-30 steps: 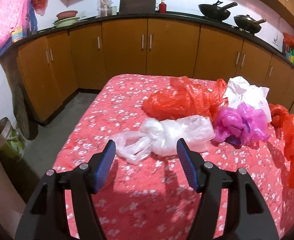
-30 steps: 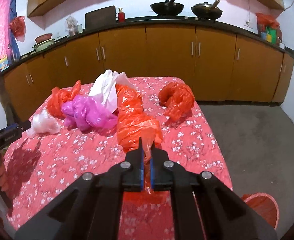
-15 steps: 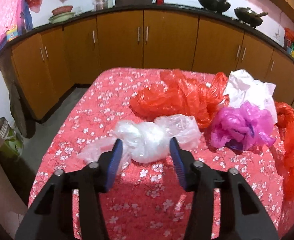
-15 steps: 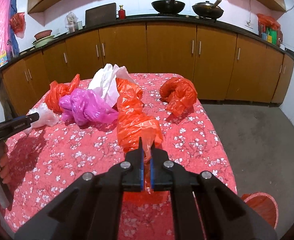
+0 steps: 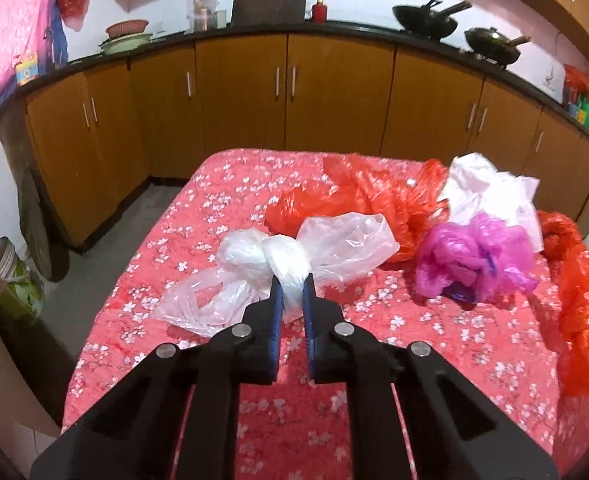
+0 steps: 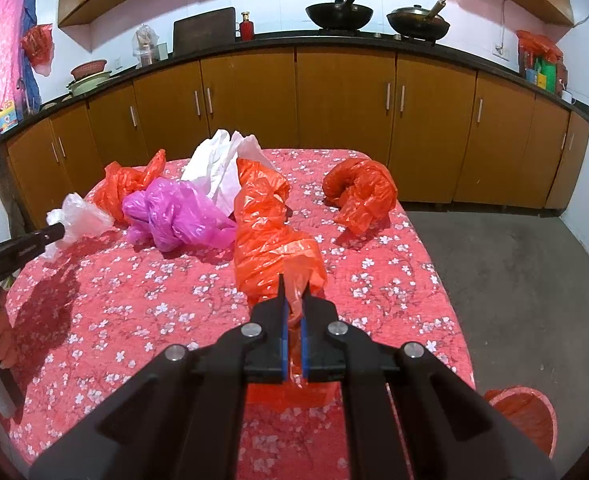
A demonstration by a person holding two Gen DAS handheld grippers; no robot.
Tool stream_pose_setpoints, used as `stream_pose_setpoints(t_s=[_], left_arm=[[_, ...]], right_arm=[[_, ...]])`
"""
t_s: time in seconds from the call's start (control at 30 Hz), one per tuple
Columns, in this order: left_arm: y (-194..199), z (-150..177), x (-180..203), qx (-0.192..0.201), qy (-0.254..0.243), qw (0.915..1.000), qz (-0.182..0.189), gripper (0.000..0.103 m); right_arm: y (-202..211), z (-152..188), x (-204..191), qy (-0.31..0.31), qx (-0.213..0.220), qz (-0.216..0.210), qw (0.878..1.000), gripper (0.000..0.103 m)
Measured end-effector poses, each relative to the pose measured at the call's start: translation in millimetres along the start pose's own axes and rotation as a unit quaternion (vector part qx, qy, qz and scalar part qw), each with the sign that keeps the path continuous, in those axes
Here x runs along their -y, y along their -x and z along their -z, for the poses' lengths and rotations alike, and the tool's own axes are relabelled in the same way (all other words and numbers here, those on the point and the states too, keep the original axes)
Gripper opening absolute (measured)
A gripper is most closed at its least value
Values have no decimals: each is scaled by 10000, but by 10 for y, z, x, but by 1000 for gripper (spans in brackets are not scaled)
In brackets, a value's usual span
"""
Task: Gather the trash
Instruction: 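Grasp the red bag with the right tool while the left tool grasps the white bag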
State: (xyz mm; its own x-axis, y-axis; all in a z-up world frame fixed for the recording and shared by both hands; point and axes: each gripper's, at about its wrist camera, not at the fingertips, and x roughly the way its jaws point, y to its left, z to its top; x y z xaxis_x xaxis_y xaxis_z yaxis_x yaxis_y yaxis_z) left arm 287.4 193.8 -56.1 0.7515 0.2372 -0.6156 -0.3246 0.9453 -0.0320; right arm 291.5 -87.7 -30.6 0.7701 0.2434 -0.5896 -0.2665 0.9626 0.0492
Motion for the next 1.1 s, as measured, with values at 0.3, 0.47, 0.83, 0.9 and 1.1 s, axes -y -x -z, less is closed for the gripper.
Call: stream_pose_setpoints(t_s=[0.3,0.47,0.83,0.9,1.1], left_arm=[[398,18,5,270,-125,9992,283,9],[587,5,131,409,-227,9980,426,9],[924,-22,557,612,-450,9939,804,9],[974,-14,663,643,-512,9927,882,9],[1105,33,1060,662,-747,9872,1242,9]], right_arm=[[117,3,4,-28,64,-71,10000,6],[239,-18,9,-31,166,-96,9998,6],[618,-139,166,-108,543,1,9985,6],[680,-143,225,-127,606,47,9981,6],[934,-96,538,-203,810,367,9958,6]])
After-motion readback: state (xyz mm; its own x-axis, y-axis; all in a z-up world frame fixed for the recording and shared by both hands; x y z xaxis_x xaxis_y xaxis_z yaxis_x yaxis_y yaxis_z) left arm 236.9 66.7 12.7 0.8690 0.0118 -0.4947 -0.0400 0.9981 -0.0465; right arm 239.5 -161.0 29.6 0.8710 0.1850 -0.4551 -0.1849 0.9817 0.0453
